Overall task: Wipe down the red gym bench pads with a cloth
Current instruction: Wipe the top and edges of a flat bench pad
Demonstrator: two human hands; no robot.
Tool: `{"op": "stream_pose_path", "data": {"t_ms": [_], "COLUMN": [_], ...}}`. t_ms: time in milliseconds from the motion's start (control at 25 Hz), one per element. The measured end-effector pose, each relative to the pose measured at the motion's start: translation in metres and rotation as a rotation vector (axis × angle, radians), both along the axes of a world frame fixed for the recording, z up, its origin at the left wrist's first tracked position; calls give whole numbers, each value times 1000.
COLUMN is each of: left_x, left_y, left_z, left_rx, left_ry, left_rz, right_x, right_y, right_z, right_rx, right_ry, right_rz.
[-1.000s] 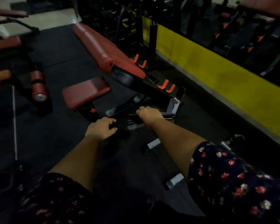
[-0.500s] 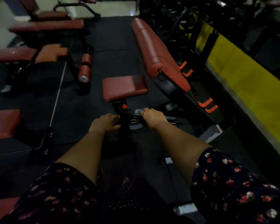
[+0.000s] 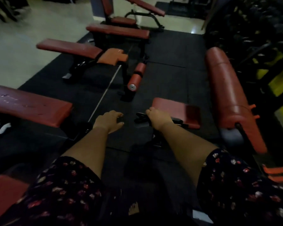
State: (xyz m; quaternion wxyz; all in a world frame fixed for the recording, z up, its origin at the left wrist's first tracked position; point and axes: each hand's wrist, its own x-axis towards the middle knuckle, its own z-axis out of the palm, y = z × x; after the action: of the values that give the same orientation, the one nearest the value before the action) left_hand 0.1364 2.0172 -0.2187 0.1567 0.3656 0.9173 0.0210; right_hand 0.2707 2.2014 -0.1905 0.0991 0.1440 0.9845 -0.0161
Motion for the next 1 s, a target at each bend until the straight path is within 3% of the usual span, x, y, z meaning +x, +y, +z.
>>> {"op": "stream_pose_path", "data": {"t_ms": [440, 760, 1000], "left_x": [-109, -195, -233], "left_y": [-100, -83, -70], "left_z": [-11, -13, -8], "left_rx": [41, 34, 19], "left_ry": [-31, -31, 34], "left_rz": [409, 673, 799], "right_x": [-198, -354, -423], "right_y": [-42, -39, -35], "right_z": [-6, -4, -15], "right_rx": [-11, 34, 77], "right_ry": [67, 65, 81], "right_rz": [423, 682, 832]}}
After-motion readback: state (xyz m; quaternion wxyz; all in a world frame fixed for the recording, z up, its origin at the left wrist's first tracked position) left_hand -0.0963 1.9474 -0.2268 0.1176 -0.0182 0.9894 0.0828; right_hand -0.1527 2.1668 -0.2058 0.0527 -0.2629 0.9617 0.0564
